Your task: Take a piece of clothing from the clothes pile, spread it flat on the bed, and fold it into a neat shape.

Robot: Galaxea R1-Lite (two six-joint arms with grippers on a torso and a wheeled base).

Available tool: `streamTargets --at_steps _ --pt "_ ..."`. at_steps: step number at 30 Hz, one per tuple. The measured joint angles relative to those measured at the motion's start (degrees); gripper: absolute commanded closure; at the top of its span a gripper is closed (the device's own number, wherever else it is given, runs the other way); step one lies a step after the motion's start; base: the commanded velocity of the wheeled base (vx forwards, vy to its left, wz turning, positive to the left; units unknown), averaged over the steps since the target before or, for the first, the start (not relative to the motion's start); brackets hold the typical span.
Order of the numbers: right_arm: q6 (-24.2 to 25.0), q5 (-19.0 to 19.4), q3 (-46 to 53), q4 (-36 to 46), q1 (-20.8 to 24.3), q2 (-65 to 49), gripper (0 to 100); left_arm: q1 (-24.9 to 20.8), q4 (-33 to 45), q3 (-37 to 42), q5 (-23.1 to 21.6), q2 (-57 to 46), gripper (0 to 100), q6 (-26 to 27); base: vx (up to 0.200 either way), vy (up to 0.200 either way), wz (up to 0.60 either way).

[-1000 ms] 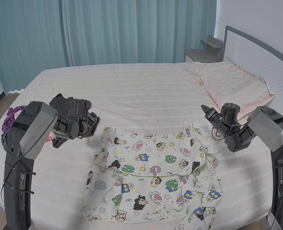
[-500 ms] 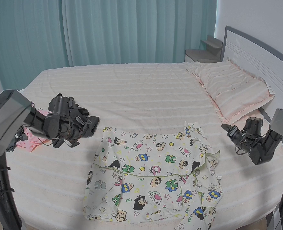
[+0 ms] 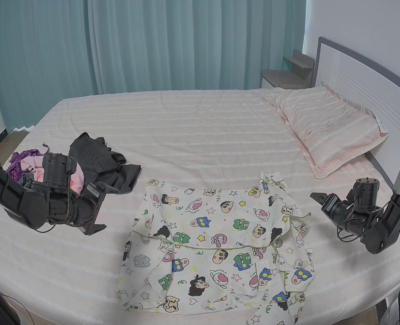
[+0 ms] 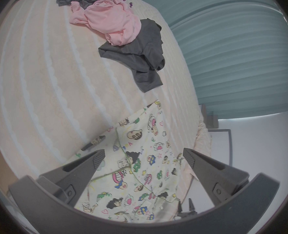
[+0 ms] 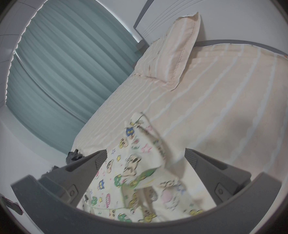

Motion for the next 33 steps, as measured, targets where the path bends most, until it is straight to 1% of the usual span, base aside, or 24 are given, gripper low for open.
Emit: streamTargets --at_steps 5,9,13,19,23,33 --pt "2.9 -2.7 0.3 2.8 6.5 -1.0 0 -0.9 -5.9 4.2 -1.1 -1.9 0 -3.4 0.0 0.0 0.0" --pt "7.3 -5.4 -1.2 7.3 9.3 -1.0 0 -1.3 -8.3 6.4 -1.5 -2.9 0 -3.9 0.0 0.0 0.0" --pt "8.7 -6.0 -2.6 10.7 10.1 -0.9 0 -1.8 -9.5 7.7 -1.6 -3.6 0 -4.2 0.0 0.0 0.0" --pt "9.3 -6.6 -3.9 11.6 10.1 -0.8 0 -3.2 -9.9 8.8 -1.6 -4.0 0 -4.7 -0.2 0.0 0.0" --pt "9.3 -7.1 -4.8 12.2 10.1 -0.7 0 -3.9 -9.9 9.2 -1.6 -4.1 0 -4.7 0.0 0.0 0.0" --pt "9.3 -7.3 -12.4 20.1 10.1 0.1 0 -4.2 -10.2 9.3 -1.6 -4.1 0 -4.6 0.0 0.0 0.0"
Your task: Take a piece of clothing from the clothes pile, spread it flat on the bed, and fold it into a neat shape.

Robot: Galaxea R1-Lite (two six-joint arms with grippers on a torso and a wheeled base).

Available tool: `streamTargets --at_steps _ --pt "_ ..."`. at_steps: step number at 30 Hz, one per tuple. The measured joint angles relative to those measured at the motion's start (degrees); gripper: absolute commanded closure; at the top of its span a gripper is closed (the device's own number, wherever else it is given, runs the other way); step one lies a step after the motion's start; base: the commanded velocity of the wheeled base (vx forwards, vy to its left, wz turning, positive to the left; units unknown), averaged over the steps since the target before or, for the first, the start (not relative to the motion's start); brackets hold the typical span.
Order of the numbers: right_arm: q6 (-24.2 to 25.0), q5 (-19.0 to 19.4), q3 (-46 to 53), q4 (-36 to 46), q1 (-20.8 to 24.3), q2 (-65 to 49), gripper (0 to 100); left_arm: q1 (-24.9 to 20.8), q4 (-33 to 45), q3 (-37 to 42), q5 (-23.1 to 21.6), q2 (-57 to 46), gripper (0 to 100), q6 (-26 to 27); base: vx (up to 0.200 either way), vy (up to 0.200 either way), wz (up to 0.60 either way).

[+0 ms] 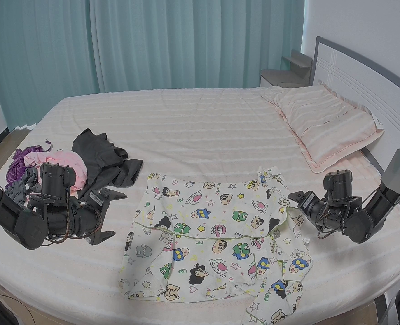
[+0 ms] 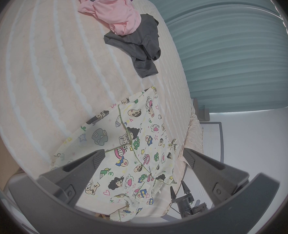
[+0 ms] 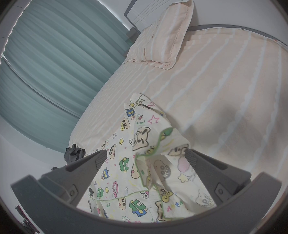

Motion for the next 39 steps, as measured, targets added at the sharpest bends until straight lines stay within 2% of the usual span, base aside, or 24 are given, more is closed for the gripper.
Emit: streamTargets --at_steps 4,5,25,30,39 --pt "0.0 0.0 -3.9 2.3 0.1 1.2 0 0.0 0.0 0.0 0.1 0.1 0 0.0 0.0 0.0 0.0" --pt "0.0 0.0 -4.7 2.7 0.1 1.7 100 0.0 0.0 -0.1 0.1 0.1 0 0.1 0.0 0.0 0.0" --pt "-0.8 0.2 -12.7 9.8 -1.3 6.3 100 0.4 0.0 -0.4 0.1 0.4 0 0.2 0.0 0.0 0.0" --pt "-4.0 0.5 -17.7 15.6 -1.5 6.6 100 0.4 0.0 -0.4 0.1 0.4 0 0.3 0.0 0.0 0.0" --pt "-8.7 0.9 -32.7 29.3 -2.3 11.3 100 0.4 0.0 -0.5 0.2 0.7 0 0.5 0.0 0.0 0.0"
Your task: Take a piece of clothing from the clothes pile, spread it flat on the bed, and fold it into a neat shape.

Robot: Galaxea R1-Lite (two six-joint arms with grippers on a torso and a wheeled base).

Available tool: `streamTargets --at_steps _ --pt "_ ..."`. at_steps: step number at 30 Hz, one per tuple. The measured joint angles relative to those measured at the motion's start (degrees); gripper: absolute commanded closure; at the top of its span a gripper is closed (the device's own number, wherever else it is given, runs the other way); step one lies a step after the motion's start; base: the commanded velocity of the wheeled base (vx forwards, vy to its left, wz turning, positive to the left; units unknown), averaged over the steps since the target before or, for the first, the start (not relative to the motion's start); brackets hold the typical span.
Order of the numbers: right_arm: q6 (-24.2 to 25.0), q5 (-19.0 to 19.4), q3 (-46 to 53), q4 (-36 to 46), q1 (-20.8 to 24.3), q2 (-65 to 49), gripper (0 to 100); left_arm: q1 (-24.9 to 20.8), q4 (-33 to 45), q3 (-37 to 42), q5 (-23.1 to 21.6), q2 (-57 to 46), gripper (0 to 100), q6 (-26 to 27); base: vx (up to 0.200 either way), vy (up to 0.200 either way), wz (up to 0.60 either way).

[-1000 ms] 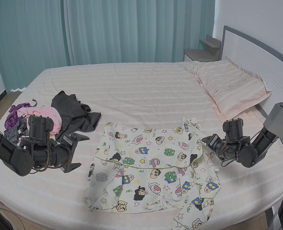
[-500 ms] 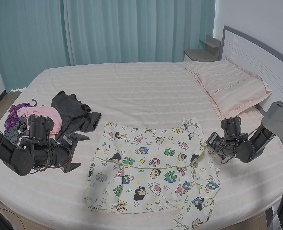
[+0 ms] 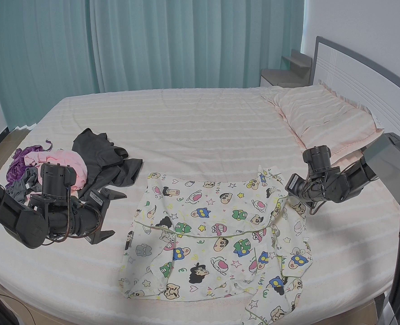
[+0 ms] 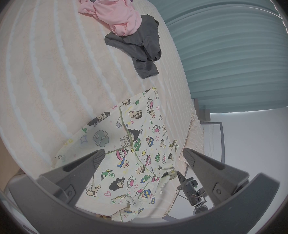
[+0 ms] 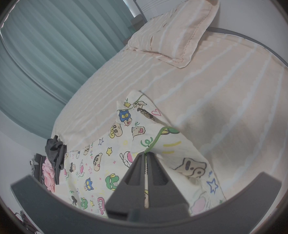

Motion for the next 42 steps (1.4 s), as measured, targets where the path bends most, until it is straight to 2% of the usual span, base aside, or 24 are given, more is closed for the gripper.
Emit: streamTargets --at_steps 4,5,17,27,31,36,42 --pt "-1.8 0.1 -5.8 2.5 -0.5 3.7 100 0.0 0.0 -0.1 0.0 0.3 0 0.0 0.0 0.0 0.0" --pt "-2.0 0.1 -7.1 2.7 -0.6 4.6 0 0.0 0.0 -0.1 0.0 0.3 0 0.1 0.0 0.0 0.0" --pt "-0.9 0.1 -10.4 2.3 -1.5 8.0 0 -0.1 0.0 -0.1 -0.1 1.2 0 0.1 0.0 0.0 0.0" --pt "0.5 0.8 -1.8 1.2 -1.1 1.3 0 -0.1 0.0 -0.1 -0.1 1.3 0 0.1 0.0 0.0 0.0" --pt "0.5 1.7 2.7 -0.8 0.4 -1.8 0 -0.1 0.0 -0.1 -0.1 1.3 0 0.0 0.0 0.0 0.0" --pt "-0.3 2.8 7.2 -1.5 4.2 -4.0 0 -0.1 0.0 -0.1 -0.1 1.3 0 0.0 0.0 0.0 0.0" --pt "-0.6 3.5 7.5 -2.2 7.2 -2.5 0 -0.1 0.0 -0.1 -0.1 1.3 0 0.0 0.0 0.0 0.0"
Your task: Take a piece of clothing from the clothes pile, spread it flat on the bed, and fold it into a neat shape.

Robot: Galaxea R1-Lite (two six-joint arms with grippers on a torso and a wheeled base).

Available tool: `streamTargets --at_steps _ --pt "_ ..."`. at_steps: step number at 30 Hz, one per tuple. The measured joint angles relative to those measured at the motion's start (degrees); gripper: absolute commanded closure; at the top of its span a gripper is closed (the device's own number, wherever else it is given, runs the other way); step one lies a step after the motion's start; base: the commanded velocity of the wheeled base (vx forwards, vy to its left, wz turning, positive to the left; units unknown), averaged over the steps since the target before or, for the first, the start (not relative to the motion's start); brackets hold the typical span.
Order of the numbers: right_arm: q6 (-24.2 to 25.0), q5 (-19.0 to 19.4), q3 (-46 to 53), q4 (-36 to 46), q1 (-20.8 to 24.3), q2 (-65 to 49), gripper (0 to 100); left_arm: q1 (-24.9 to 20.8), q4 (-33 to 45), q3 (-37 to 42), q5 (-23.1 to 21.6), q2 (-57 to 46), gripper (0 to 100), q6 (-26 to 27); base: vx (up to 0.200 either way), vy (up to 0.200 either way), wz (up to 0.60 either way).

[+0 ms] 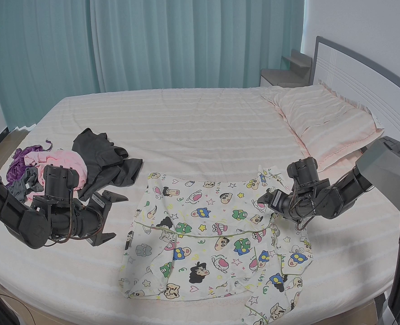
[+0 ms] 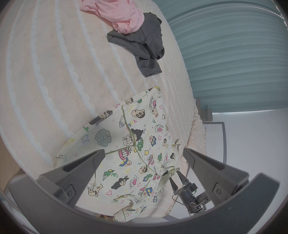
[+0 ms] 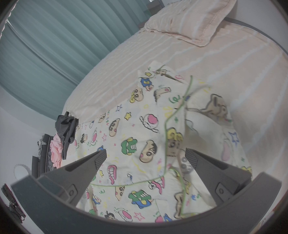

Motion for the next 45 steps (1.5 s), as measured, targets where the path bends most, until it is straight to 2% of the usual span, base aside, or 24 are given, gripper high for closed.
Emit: streamTargets --at_steps 10,18,25,30,37,41,45 --pt "0.1 0.9 -8.9 -1.5 1.9 7.2 0 0.0 0.0 0.0 0.0 0.3 0 -0.2 0.0 0.0 0.0" --pt "1.1 -0.1 -15.1 -2.3 2.8 12.7 0 0.0 -0.7 -0.2 -0.1 1.2 0 -0.5 0.0 0.0 0.0" --pt "3.6 -1.3 -14.6 -4.1 2.8 11.3 0 0.0 -1.7 0.2 -0.1 1.8 0 -0.6 0.0 0.0 0.0" --pt "3.9 -1.3 -9.6 -4.4 2.2 6.1 0 0.0 -2.3 0.4 -0.2 2.3 0 -0.6 0.0 0.0 0.0" --pt "2.6 -0.8 4.9 -9.8 -1.3 -2.0 0 0.0 -2.7 0.6 -0.6 3.0 0 -0.6 0.0 0.0 0.0" --pt "-1.5 0.7 15.9 -17.2 -5.4 -5.1 0 0.0 -3.4 1.1 -2.3 3.4 0 -0.7 0.0 0.0 0.0" --pt "-6.7 4.6 26.1 -28.7 -11.0 -6.5 0 0.1 -6.9 2.4 -3.7 4.0 0 -1.2 0.0 0.0 0.0"
